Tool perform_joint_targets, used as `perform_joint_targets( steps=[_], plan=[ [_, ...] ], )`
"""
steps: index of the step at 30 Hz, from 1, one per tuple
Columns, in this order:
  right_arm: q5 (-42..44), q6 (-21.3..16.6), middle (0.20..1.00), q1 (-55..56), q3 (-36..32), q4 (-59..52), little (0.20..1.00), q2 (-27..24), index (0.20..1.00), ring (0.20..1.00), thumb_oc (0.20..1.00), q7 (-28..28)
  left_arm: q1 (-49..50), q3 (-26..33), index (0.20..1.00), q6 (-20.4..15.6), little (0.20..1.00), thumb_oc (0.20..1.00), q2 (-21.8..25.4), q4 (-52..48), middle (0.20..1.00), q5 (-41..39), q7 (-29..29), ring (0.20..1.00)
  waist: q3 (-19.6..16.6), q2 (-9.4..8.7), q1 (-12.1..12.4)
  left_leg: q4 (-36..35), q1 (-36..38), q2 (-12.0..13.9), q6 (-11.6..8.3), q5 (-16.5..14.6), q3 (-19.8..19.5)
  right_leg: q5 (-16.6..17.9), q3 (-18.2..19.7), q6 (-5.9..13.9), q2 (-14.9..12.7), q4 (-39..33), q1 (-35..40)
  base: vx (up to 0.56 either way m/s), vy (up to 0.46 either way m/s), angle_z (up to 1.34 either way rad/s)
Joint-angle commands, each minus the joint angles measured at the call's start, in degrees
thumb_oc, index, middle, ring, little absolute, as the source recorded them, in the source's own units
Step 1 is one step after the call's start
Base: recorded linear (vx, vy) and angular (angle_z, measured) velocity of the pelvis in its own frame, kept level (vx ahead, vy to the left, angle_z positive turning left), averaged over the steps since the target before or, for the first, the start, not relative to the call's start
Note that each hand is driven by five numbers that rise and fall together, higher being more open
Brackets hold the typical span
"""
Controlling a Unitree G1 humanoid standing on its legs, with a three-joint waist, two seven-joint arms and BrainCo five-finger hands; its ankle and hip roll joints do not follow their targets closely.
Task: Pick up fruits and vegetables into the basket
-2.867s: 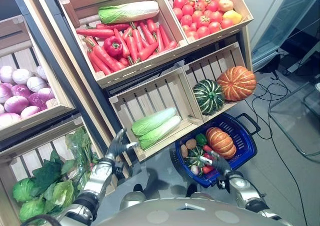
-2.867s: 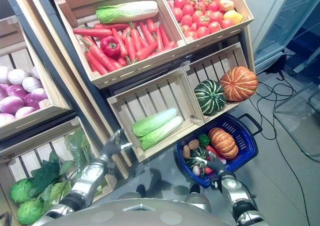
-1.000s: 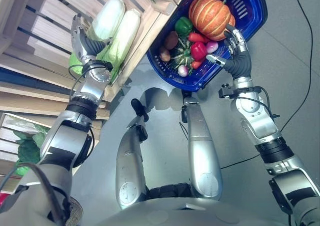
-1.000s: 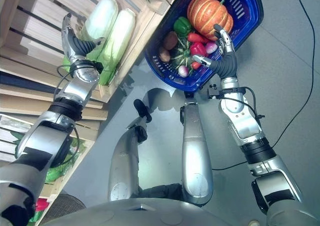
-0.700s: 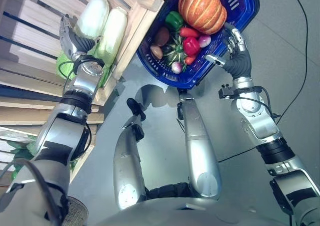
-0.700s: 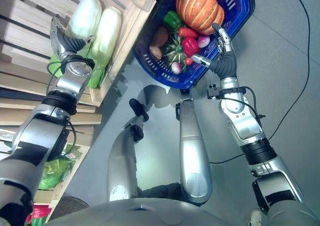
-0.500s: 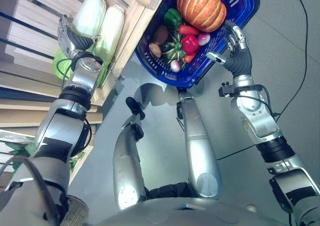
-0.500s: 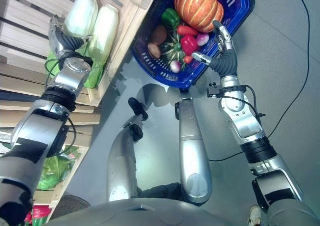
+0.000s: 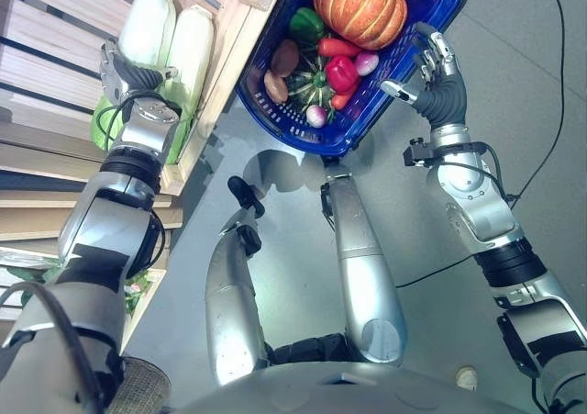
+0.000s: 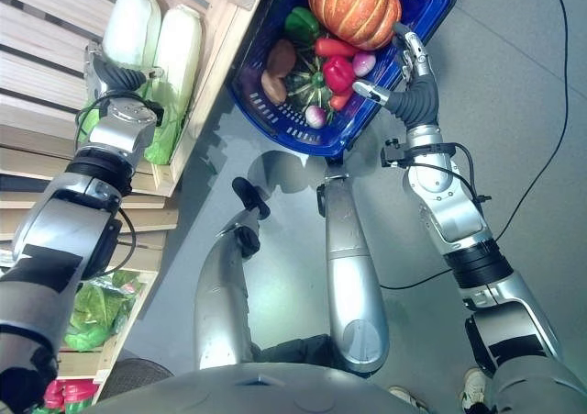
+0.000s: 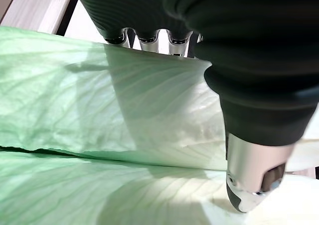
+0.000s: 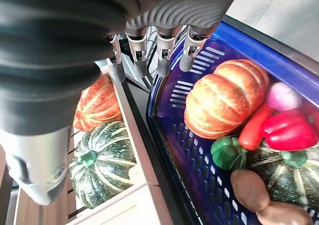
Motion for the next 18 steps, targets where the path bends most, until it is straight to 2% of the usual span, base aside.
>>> perform_joint_targets(
  steps=[1,6,9,10,18],
  plan=[
    [1.14,-1.69,1.000,0.86,-0.48,-3.50,1.000,0.45,1.000,1.000,1.000,-0.18,3.93,0.06,1.000,6.63,1.000,1.000,2.03,9.50,1.000,-2.83,-6.20,1.000,-1.43,-1.90,-1.92,5.41,-5.69,-0.36,0.27,-1.56,0.29,-2.43,-0.03,2.59,1.82,0.00,0.46,0.02,-0.003,-0.04],
    [1.52,-1.98,1.000,0.81,-0.44,-3.45,1.000,-0.11,1.000,1.000,1.000,0.11,4.57,-0.64,1.000,10.67,1.000,1.000,2.46,11.09,1.000,-0.21,-8.39,1.000,-1.43,-2.05,-1.88,5.62,-5.90,-0.30,0.34,-1.66,0.20,-2.48,-0.06,2.44,1.98,0.27,0.19,0.01,0.000,-0.07],
    [1.61,-2.04,1.000,0.86,-0.50,-3.65,1.000,-0.42,1.000,1.000,1.000,0.17,4.73,-1.02,0.344,12.02,0.344,0.344,2.67,11.88,0.344,1.61,-8.76,0.344,-1.43,-2.10,-1.87,5.66,-5.96,-0.29,0.32,-1.62,0.06,-2.47,-0.13,2.38,1.98,0.34,0.13,0.00,0.000,-0.05],
    [1.49,-2.07,1.000,0.90,-0.44,-3.72,1.000,-0.44,1.000,1.000,1.000,0.12,4.75,-1.26,0.200,12.45,0.200,0.200,2.70,12.14,0.200,1.98,-8.97,0.200,-1.43,-2.11,-1.91,5.66,-5.93,-0.29,0.31,-1.62,0.03,-2.48,-0.09,2.36,1.99,0.35,0.16,0.00,0.009,-0.04],
    [0.91,-2.68,1.000,1.67,-0.41,-4.62,1.000,-0.03,1.000,1.000,1.000,0.31,6.50,-0.58,0.200,9.63,0.200,0.200,1.67,12.40,0.200,-1.84,-9.91,0.200,-1.43,-2.15,-1.81,5.12,-4.72,-0.50,0.34,-1.60,-0.20,-2.71,-0.07,2.15,1.97,0.02,1.33,0.00,0.004,-0.01]
  ],
)
